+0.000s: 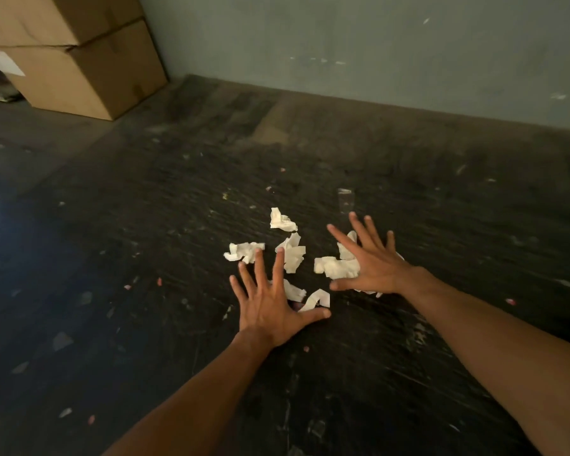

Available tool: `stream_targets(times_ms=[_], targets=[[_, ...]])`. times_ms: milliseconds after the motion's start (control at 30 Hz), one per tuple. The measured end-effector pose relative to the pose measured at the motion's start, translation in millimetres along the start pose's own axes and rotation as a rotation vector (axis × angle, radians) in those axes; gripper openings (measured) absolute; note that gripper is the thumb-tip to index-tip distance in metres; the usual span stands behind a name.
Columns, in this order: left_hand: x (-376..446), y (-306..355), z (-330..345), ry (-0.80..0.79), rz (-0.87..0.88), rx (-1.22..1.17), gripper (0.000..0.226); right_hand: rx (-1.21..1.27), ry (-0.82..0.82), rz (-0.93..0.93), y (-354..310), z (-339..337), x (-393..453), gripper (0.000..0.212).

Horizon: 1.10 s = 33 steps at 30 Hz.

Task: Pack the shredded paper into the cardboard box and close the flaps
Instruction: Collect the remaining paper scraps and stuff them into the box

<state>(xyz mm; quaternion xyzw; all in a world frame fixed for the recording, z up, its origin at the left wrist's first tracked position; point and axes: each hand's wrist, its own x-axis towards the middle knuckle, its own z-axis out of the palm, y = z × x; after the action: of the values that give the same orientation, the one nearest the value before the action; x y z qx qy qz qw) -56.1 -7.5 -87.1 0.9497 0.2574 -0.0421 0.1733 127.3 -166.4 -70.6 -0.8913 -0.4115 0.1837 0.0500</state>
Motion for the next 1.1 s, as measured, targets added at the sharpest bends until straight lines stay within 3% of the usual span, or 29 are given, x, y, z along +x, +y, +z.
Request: stream_targets(times_ms=[300, 467, 633, 900, 967, 1100], targets=[[21.2, -18.6, -8.3, 0.113, 0.043, 0.075, 0.143, -0.007, 0.042, -0.137, -52.4, -18.9, 81.9, 0.081], [42.4, -47.1, -22.7, -0.016, 0.028, 0.093, 0.148, -0.095, -0.121, -0.219, -71.8, -19.1, 95.7, 0.073], [51.9, -52.2, -30.3, -0.094, 0.113, 0.050, 0.139, -0.155, 0.052, -0.296, -51.1, -25.2, 68.8, 0.040], [48.1, -38.7, -42.1, -0.240, 0.264, 0.057, 0.119, 0.237, 0.051, -0.041, 8.5, -53.6, -10.8, 0.030], [45.3, -36.3, -40.1, -0.261, 0.280, 0.059, 0.122, 0.370, 0.024, 0.028, 16.3, -49.3, -34.5, 0.038], [43.5, -30.3, -30.7, -0.233, 0.281, 0.079, 0.133, 0.315, 0.064, 0.149, 20.4, -19.4, -55.1, 0.099]])
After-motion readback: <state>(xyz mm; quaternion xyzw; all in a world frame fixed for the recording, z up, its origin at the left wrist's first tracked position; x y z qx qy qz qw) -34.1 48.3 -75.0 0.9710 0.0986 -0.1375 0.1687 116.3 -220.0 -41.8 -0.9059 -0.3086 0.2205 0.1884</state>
